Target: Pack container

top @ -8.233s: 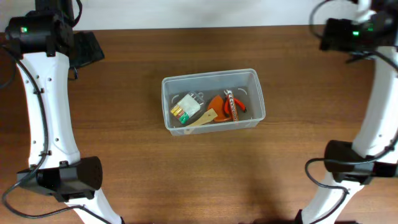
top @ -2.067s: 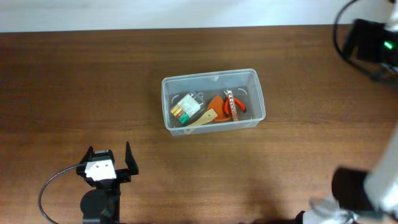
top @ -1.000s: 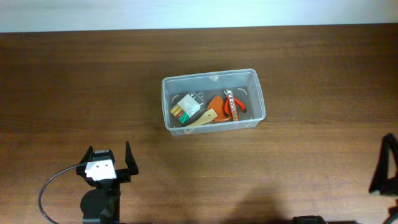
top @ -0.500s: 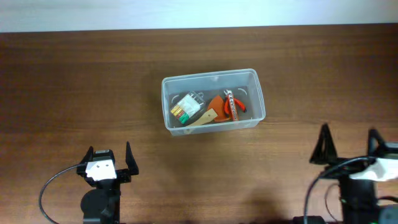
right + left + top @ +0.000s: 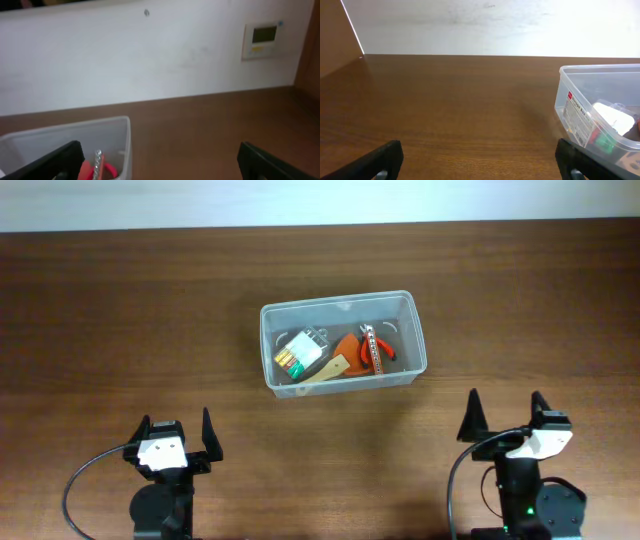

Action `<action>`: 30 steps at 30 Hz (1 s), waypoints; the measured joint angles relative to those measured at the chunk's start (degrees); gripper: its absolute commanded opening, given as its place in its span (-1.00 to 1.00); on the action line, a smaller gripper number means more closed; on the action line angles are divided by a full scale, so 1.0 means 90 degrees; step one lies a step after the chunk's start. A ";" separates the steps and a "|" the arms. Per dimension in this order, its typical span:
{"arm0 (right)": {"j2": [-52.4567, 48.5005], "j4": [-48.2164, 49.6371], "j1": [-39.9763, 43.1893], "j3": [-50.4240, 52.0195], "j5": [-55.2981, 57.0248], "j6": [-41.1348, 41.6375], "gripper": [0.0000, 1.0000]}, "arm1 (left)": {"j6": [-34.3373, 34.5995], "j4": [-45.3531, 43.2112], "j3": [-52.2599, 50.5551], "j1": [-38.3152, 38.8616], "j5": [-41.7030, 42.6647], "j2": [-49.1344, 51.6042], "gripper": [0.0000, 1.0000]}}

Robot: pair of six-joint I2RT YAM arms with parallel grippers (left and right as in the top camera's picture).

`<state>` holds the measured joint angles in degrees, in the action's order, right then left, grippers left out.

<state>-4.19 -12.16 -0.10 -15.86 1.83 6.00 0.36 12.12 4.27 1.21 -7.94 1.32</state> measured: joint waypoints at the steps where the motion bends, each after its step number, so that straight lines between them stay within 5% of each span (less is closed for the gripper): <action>1: 0.0036 0.0024 0.0000 0.0102 0.0000 -0.0002 0.97 | 0.0000 0.0002 0.0000 0.0002 0.0000 0.0000 0.99; 30: 0.0372 0.1452 0.0000 0.1676 -0.0073 0.0005 0.97 | 0.0000 0.0000 0.0000 0.0002 0.0000 0.0000 0.98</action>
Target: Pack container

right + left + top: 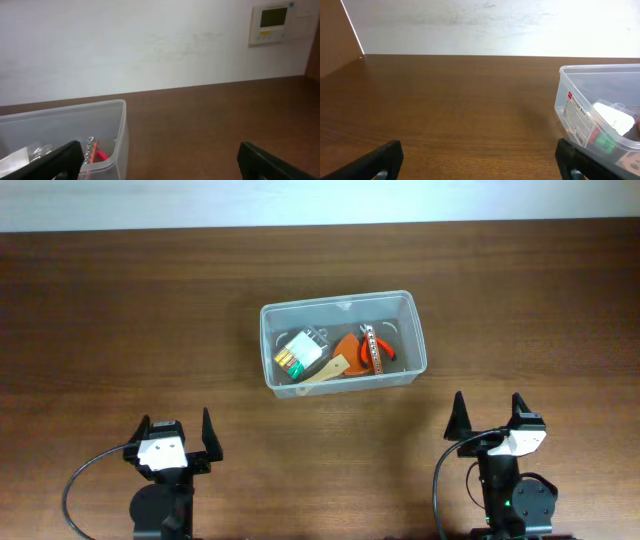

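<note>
A clear plastic container (pixel 410 340) sits mid-table, holding a battery pack (pixel 300 352), an orange-handled scraper (pixel 338 358) and red-handled pliers (pixel 376 348). My left gripper (pixel 176 430) rests near the front left, open and holding nothing. At the front right my right gripper (pixel 488 415) is open and holds nothing. The left wrist view shows the container (pixel 570 107) to the right of the open fingers (pixel 380 160). In the right wrist view the container (pixel 120 135) corner lies at the left, fingers (pixel 265 160) spread wide.
Brown wooden table (pixel 120 310) all round the container. A white wall (pixel 150 45) with a thermostat panel (pixel 275 22) stands behind the table's far edge.
My right gripper has shifted a little left and toward the front edge, still open. The left gripper and the container's contents are unchanged.
</note>
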Action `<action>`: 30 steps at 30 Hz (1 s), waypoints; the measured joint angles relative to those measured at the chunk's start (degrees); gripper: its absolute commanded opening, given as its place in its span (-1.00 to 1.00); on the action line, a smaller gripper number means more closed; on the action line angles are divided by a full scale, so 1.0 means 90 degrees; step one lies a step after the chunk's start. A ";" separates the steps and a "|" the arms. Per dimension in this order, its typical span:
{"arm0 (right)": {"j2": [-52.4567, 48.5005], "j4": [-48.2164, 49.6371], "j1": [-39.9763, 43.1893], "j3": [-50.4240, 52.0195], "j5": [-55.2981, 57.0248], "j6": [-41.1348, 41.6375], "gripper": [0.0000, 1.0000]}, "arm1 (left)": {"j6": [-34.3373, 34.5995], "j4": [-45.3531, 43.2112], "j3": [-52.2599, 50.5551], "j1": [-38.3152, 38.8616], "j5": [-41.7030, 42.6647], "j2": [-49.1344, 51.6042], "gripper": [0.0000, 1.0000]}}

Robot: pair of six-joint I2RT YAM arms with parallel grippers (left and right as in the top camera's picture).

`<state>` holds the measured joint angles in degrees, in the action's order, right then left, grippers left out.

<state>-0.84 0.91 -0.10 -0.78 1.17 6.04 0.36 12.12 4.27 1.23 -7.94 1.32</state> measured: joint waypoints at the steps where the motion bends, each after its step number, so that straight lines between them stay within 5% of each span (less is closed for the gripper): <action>1: 0.0000 0.0010 0.0000 0.0005 -0.0007 -0.0002 0.97 | 0.0000 0.0000 0.0000 0.0000 0.0000 0.0000 0.99; 30: -0.0005 -0.0571 0.0000 0.0015 -0.0070 0.0005 0.97 | 0.0000 0.0000 0.0000 0.0000 0.0000 0.0000 0.99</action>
